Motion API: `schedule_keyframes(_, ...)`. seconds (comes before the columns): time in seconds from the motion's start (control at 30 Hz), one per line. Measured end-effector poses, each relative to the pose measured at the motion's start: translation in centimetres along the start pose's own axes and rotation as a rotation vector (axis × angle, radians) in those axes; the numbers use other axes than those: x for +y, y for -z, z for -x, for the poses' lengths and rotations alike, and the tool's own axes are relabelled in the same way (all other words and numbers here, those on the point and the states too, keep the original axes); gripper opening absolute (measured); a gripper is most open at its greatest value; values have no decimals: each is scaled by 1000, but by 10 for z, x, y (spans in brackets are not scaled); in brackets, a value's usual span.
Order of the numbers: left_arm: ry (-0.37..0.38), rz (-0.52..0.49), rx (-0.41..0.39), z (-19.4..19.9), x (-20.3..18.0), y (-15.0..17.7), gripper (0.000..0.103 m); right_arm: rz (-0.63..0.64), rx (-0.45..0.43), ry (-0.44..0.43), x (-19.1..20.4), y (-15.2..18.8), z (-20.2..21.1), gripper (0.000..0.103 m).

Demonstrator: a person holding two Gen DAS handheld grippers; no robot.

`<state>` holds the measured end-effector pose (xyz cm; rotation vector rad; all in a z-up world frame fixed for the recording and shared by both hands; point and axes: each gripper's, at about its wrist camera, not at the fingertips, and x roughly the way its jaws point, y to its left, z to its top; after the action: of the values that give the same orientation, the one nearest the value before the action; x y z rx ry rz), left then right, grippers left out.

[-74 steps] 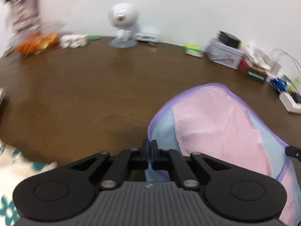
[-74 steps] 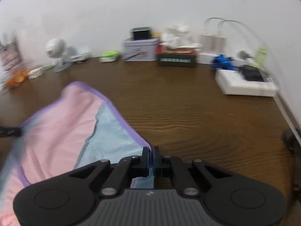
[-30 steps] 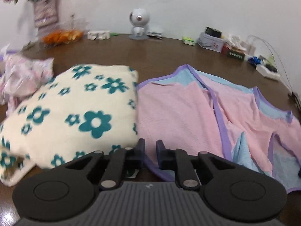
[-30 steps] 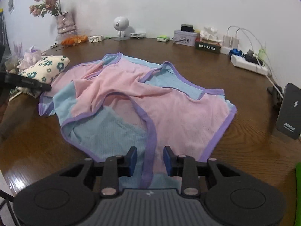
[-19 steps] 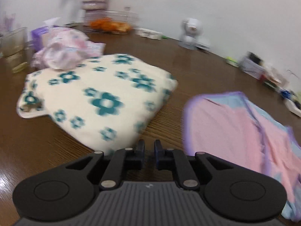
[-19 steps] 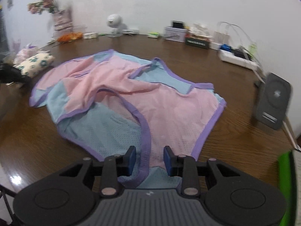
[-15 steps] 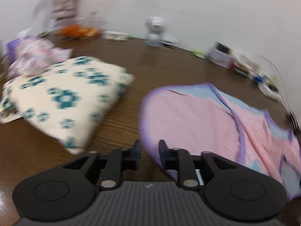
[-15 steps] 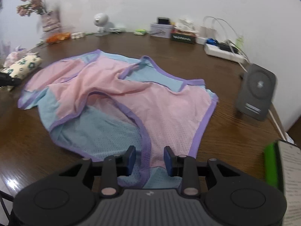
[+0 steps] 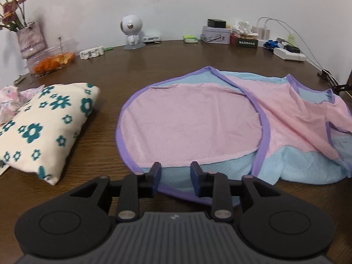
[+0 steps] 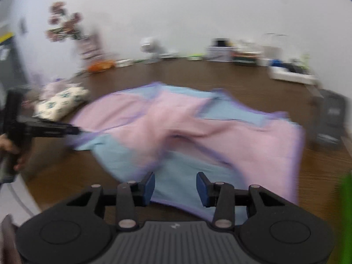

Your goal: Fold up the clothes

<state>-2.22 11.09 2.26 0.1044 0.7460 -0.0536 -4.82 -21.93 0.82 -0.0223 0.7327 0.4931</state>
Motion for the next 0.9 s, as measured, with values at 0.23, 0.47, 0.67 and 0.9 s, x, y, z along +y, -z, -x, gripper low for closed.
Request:
schedule_keyframes(0.23,-54,-11,23,5,3,-3,40,92,44,65,-11,10,-21,28)
schedule_keyframes(0.47,-69,-94,42,38,-2,21,39,175,111,25,-22,24,6,29)
schedule_keyframes(0.67,173,-88,13,79,-18,6,39,213,104,58,-24,22,26,43)
schedule_keyframes(0.9,305,-135,95,51,-49,3,36,103,-1,-170,0,19,30,39)
